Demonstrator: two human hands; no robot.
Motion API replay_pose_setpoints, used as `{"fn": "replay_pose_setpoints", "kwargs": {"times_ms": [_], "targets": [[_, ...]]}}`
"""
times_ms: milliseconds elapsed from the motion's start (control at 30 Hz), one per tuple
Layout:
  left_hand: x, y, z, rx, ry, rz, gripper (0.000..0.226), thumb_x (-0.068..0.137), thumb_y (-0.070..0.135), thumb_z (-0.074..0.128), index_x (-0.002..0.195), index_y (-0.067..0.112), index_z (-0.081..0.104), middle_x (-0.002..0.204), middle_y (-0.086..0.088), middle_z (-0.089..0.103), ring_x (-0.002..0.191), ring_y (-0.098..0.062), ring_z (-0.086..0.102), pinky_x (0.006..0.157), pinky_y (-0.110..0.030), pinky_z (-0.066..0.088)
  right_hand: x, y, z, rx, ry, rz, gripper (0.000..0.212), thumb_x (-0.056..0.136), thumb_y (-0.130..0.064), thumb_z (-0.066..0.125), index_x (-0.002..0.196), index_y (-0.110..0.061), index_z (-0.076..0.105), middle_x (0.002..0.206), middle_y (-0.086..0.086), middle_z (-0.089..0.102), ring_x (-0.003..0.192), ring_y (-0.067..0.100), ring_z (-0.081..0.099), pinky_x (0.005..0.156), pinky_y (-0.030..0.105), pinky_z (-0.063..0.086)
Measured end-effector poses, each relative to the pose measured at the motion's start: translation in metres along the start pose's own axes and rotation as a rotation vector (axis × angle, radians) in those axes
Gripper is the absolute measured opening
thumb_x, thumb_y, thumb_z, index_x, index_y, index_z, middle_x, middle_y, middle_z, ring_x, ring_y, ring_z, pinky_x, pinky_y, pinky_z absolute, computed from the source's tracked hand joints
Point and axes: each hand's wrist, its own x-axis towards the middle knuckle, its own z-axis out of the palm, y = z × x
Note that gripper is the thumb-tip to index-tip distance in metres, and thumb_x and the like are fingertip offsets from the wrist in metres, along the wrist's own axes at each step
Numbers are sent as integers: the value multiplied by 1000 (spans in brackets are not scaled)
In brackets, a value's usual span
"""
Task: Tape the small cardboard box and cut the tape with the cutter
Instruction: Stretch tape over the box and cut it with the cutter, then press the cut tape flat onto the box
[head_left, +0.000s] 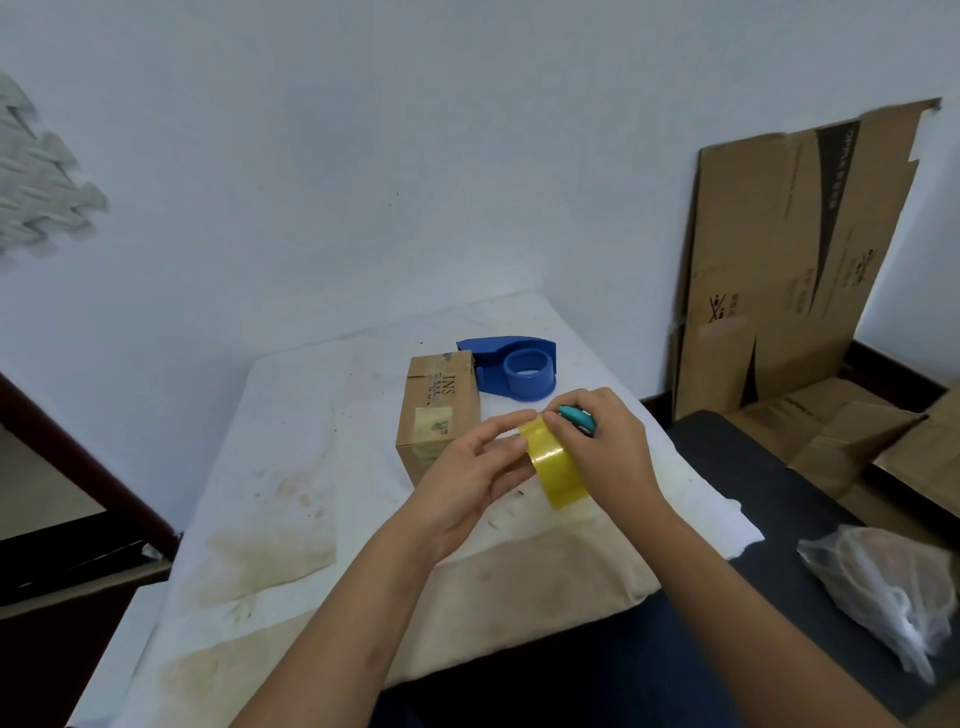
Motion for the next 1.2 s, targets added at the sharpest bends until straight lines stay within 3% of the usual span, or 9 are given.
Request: {"fn": "replay_pose_setpoints", "kwargs": {"times_ms": [100,233,467,600,733,800,900,1000,1200], "targets": [[-4,8,-15,75,14,18,40,96,13,62,134,23,58,124,-11,68,107,-23,71,96,-32,56,14,6,-7,-73,35,-80,9,90,-23,63,97,-19,67,99,-2,54,86,10,52,71,13,40],[-7,22,-38,57,60,60,27,98,9,56,123,12,65,120,-15,72,101,-25,73,87,-30,60,33,19,-1,-422,-53,-255,9,92,-18,57,96,-12,63,101,2,49,80,19,52,70,30,46],[-12,33,-71,106,260,204,24,100,3,50,114,5,69,111,-13,75,93,-21,74,82,-26,61,29,28,31,-632,-213,-354,13,92,-16,53,100,-10,61,106,6,52,92,22,50,68,33,48],[-16,31,-89,253,394,283,28,101,2,45,107,9,72,111,-12,74,96,-21,73,88,-29,59,20,35,42,-585,-264,-280,15,92,-20,56,104,-14,62,109,2,50,94,19,53,71,36,55],[-19,27,-101,636,482,340,37,100,5,46,102,30,73,115,10,72,106,-9,66,89,-20,50,25,30,41,-402,-243,-131,20,89,-29,63,107,-20,64,107,-5,47,90,12,51,79,27,49],[-17,25,-104,883,440,381,42,100,3,45,111,36,69,131,16,63,119,-5,56,91,-13,42,28,24,39,-301,-159,-114,24,89,-26,65,112,-20,65,104,-7,45,88,10,48,76,16,40],[-6,21,-108,1097,289,392,47,101,2,43,128,37,58,154,15,39,137,-6,37,101,-20,36,29,9,37,-158,-74,-116,21,92,-21,60,111,-20,67,100,-5,52,83,9,50,67,5,37],[4,15,-116,1187,169,333,49,103,7,39,139,40,49,161,13,25,141,-9,33,104,-24,38,27,-10,41,4,-144,-121,18,96,-25,54,108,-23,67,95,-4,61,75,8,60,65,12,43],[10,4,-123,1251,174,329,47,105,13,38,145,35,44,159,10,30,142,-13,35,102,-13,31,38,-29,62,1,-332,-207,18,95,-26,56,106,-28,69,92,-5,57,82,6,52,69,15,37]]}}
